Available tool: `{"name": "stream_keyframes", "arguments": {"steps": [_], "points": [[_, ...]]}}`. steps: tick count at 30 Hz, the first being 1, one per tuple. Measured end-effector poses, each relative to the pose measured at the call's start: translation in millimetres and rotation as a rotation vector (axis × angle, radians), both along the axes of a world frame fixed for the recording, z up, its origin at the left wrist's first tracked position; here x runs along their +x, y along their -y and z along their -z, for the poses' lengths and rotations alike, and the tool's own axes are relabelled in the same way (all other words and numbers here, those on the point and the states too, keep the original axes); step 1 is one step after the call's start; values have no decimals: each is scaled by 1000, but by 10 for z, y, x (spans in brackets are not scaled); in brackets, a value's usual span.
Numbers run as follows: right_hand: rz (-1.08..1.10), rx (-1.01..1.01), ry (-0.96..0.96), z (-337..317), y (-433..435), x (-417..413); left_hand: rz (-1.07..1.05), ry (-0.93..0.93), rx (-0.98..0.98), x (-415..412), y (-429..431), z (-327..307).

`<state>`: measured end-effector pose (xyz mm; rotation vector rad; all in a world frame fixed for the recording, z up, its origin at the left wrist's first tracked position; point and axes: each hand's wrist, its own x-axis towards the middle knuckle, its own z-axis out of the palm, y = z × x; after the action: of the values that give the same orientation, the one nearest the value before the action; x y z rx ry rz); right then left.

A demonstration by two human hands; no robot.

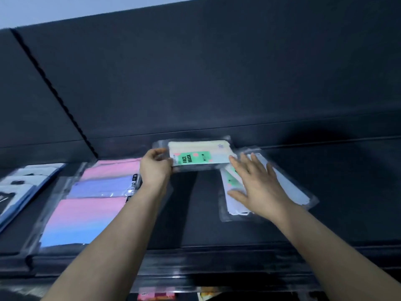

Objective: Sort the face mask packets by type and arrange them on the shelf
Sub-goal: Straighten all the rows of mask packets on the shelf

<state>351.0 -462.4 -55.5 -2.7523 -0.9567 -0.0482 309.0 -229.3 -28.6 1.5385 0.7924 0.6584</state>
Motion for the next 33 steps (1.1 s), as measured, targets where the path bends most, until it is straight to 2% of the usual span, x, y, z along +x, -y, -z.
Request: {"name": "stream_keyframes", "arguments": {"steps": [1,3,4,5,6,8,9,11,17,20,22,25,28,30,31,33], "points": [[4,-61,-15,36,-82,-24,-8,-130,147,-37,-77,28],[20,-161,-15,121,-231,-87,97,-548,615,-128,-104,81],[34,-194,-18,160,-293,-113,174,-658,836,-153,-79,93],[48,-219,-24,184,-341,-125,274,-670,985,-144,-57,116],[59,-236,-34,190,-369,-123,402,-639,1025,-127,-13,120],[80,-245,-68,176,-358,-82,681,-652,959,-54,27,182],[91,-248,-84,173,-316,-50,786,-722,944,-23,46,218],[137,-251,-102,178,-152,28,860,-876,982,30,90,268],[239,-308,-176,75,332,295,829,-889,1002,265,82,258],[185,-224,-194,45,430,317,835,-870,988,348,142,239],[198,-149,-142,35,473,287,823,-854,970,388,148,263],[352,-174,-85,3,575,258,822,-904,950,426,128,308],[469,-200,-210,-49,686,270,721,-939,1031,483,252,288],[459,-207,-199,-36,720,275,669,-789,1048,527,488,220],[452,-209,-170,-24,730,273,656,-676,985,553,632,183],[452,-184,-142,17,760,260,656,-469,681,594,912,110]]}}
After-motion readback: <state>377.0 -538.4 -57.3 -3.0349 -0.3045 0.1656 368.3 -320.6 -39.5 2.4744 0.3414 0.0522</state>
